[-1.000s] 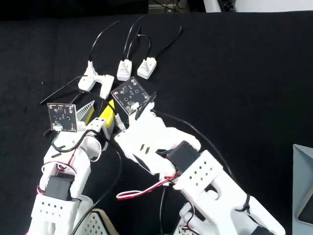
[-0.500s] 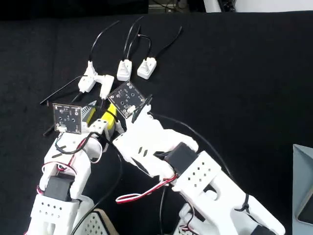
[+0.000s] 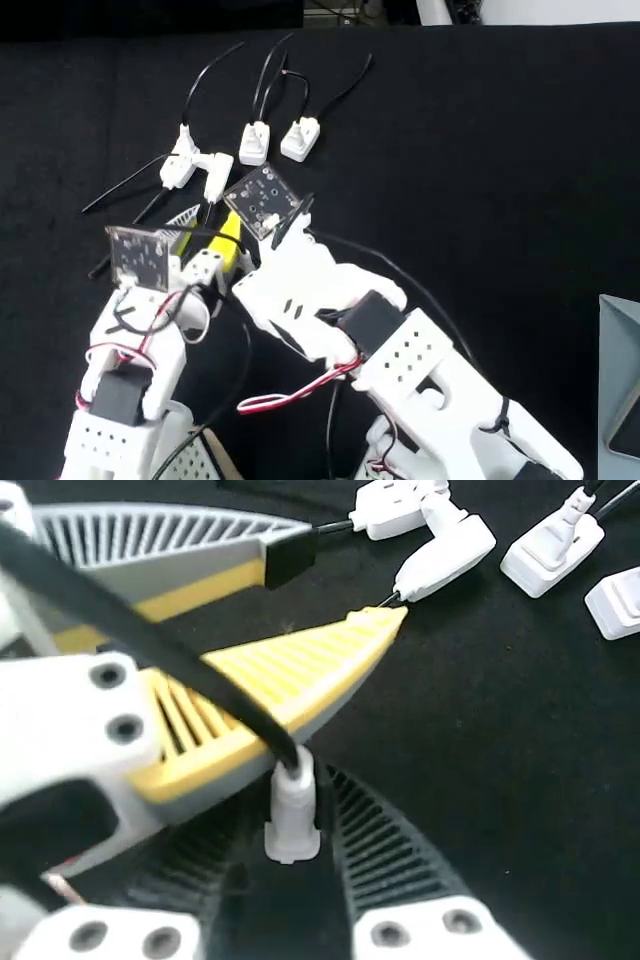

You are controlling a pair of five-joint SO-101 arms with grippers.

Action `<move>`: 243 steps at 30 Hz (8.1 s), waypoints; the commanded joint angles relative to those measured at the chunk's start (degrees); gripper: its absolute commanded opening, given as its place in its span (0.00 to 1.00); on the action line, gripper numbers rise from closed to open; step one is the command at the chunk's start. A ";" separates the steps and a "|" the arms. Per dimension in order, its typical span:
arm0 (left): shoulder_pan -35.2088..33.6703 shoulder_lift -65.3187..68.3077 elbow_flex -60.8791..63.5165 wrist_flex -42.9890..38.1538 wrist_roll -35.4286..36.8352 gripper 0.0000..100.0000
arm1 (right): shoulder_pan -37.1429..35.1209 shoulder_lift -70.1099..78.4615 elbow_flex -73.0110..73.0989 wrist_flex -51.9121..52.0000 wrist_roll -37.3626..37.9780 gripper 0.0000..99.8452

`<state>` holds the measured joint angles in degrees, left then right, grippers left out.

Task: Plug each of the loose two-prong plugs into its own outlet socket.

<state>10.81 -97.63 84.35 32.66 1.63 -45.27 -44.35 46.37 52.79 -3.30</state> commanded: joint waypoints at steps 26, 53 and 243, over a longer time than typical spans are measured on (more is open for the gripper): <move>-8.57 -6.33 -4.62 8.00 4.84 0.19 | 22.33 -2.15 0.04 1.23 0.35 0.01; 20.62 41.76 -30.90 31.65 6.68 0.24 | 53.19 -10.24 6.02 -7.47 4.40 0.01; -34.51 43.34 -19.56 18.02 7.91 0.29 | 8.88 31.52 11.21 -45.19 13.27 0.01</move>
<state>-22.95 -53.49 65.19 51.56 8.92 -37.36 -13.41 58.51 8.66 9.63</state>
